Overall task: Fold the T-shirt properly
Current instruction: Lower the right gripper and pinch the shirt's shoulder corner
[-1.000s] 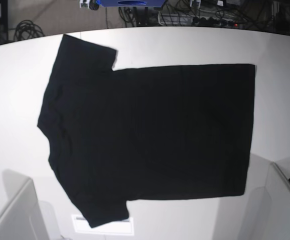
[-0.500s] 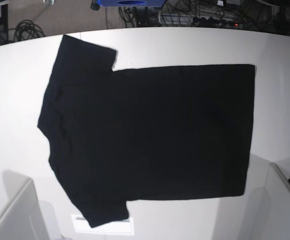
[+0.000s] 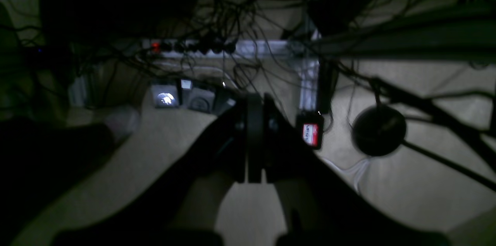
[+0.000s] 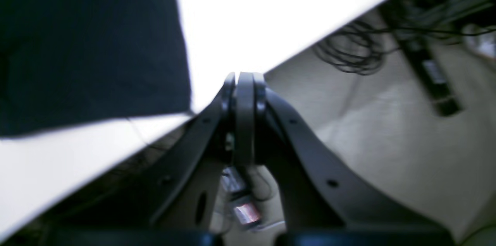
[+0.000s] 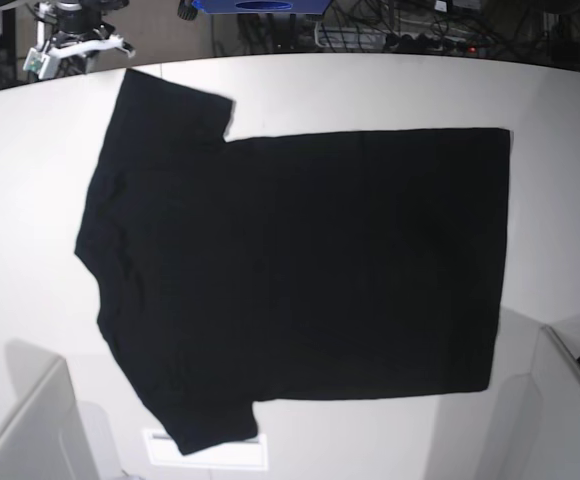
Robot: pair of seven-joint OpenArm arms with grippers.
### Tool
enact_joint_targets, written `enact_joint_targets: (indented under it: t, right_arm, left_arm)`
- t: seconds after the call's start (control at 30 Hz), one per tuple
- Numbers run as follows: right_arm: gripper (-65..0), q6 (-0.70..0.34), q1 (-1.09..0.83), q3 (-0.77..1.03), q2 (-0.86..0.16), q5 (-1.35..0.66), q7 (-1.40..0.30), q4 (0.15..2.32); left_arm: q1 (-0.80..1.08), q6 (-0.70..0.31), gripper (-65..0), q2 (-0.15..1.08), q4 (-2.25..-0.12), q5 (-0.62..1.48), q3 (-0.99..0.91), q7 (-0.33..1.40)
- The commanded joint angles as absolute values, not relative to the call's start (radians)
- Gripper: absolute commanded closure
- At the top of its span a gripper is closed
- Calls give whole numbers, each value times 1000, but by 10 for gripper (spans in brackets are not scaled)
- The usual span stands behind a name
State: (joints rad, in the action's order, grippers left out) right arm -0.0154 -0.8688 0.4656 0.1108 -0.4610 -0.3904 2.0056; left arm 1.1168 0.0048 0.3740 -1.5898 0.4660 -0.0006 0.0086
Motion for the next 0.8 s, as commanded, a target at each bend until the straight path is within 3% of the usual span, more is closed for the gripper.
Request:
enact_joint_targets:
  t: [0.0, 0.13, 0.17, 0.27, 0.33, 0.53, 0.67, 0.77]
  right_arm:
    - [0, -61, -868, 473, 94, -496, -355, 2025]
    - [0, -219, -831, 473, 44, -704, -390, 2023]
    - [-33, -245, -819, 473, 28, -751, -410, 2015]
    - [-272, -271, -759, 473, -16, -891, -483, 1992]
    - [-384, -271, -720, 473, -42, -970, -524, 1959]
    - [-402, -271, -651, 475, -76, -1093, -538, 1811]
    - [-402, -271, -628, 547, -76, -1092, -538, 1725]
    - [-402, -271, -622, 572, -90, -1092, -538, 1687]
  left_arm:
    - [1144, 5, 0, 378, -1612, 466, -4, -7]
    - [1161, 5, 0, 374, -1670, 464, -45, -7]
    - [1162, 5, 0, 374, -1679, 467, -53, -7]
    - [1165, 5, 0, 372, -1701, 473, -88, 2]
    - [1167, 5, 0, 360, -1702, 473, -108, 2]
    - [1167, 5, -7, 320, -1732, 473, -165, -2]
    - [1167, -7, -186, 317, -1810, 473, -154, -1]
    - [1167, -99, -342, 317, -1857, 473, -117, -1]
